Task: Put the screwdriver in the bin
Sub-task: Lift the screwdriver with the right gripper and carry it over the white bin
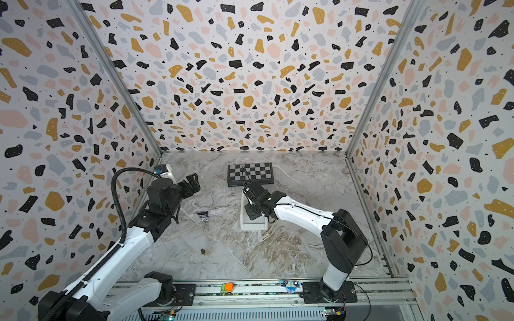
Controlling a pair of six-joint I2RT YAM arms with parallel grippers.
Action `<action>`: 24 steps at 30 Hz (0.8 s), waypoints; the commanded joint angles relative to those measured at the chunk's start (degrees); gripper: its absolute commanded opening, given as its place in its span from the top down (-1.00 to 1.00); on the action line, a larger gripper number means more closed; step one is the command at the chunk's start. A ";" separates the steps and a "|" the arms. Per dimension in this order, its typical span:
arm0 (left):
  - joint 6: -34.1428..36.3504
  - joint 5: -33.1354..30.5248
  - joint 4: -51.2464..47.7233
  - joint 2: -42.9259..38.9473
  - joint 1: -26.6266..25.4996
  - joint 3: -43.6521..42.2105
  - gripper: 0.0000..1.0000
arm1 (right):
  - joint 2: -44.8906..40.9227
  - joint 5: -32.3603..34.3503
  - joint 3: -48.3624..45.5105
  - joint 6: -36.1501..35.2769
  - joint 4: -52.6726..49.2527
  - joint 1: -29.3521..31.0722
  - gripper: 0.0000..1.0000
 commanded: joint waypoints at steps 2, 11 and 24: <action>0.52 -0.49 1.23 -0.49 0.33 -1.03 -1.00 | 0.68 0.04 -1.46 1.33 1.17 0.00 0.76; -0.39 -0.32 1.90 -0.11 0.42 -1.62 -1.00 | 4.19 0.20 -3.14 0.99 3.74 -0.08 0.72; -0.65 -0.85 1.40 -0.14 0.42 -1.93 -1.00 | 7.68 0.47 -1.35 0.83 4.03 -0.15 0.67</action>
